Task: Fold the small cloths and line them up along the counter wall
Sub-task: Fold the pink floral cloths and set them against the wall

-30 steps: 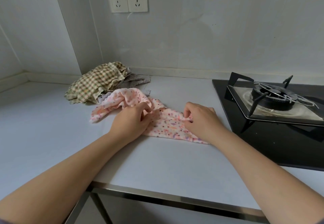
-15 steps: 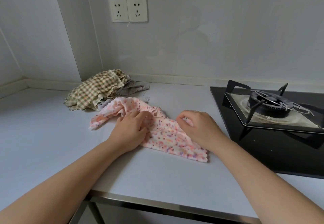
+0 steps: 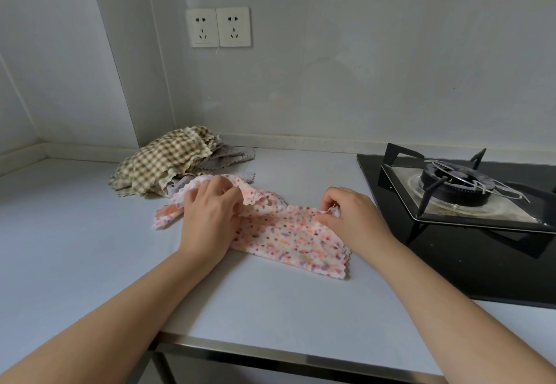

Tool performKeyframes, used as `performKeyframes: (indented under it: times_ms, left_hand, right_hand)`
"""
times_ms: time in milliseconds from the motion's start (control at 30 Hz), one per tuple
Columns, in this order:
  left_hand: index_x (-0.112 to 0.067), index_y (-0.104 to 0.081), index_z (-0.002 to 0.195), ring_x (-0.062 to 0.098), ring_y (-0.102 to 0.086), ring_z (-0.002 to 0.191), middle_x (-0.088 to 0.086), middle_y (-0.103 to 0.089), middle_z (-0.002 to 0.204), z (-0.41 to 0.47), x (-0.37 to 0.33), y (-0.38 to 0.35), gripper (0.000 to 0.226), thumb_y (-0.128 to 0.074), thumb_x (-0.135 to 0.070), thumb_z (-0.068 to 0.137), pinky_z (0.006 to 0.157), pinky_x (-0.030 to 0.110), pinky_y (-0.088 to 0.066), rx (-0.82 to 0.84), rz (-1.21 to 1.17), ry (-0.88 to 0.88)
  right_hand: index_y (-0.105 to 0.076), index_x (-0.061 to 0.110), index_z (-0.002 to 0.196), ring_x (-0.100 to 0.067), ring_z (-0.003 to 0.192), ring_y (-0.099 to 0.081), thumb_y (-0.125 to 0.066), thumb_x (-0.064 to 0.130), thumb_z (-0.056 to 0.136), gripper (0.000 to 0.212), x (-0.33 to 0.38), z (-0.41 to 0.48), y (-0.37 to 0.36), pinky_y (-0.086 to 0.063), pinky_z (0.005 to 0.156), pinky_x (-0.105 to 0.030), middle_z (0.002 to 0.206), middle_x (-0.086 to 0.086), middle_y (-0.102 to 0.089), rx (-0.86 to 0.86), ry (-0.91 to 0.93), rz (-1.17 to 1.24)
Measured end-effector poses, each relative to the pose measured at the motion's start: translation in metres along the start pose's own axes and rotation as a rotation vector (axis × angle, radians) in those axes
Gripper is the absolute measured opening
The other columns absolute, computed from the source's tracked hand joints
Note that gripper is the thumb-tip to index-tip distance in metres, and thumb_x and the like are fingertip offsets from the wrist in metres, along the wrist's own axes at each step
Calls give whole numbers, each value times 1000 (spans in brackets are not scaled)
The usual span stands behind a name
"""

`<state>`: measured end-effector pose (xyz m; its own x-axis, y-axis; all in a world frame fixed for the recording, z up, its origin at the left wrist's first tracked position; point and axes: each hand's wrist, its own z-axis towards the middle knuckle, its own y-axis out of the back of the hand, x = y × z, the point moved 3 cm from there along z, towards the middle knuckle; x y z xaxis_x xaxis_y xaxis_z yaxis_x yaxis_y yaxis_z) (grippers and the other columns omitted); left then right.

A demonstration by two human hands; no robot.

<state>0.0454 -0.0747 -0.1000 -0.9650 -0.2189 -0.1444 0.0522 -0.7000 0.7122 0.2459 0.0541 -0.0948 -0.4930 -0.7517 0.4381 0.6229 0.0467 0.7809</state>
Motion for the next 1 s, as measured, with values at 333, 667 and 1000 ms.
performKeyframes:
  times_ms: [333,667,1000]
  left_hand:
    - [-15,-51,68,26,-53,73,1,-53,83,1,-5,7,23,-73,-12,74,67,35,-32,-100,18,-90]
    - [-21,-59,76,16,-51,80,-9,-57,84,5,-42,9,18,-76,-17,75,70,30,-33,8,-222,-264]
    - [-16,-58,79,14,-45,55,-8,-52,65,12,-60,58,13,-67,-21,86,51,19,-32,70,-205,-438]
  right_hand:
    - [-50,16,69,-18,74,-52,-76,12,77,28,11,0,17,-43,71,-35,75,5,-52,-355,233,183]
    - [-61,8,70,-18,82,-55,-72,23,78,20,31,-7,23,-47,73,-38,82,0,-58,-337,463,148]
    - [-58,8,67,-8,71,-51,-77,13,77,22,40,-15,73,-40,68,-21,76,-2,-57,-390,373,198]
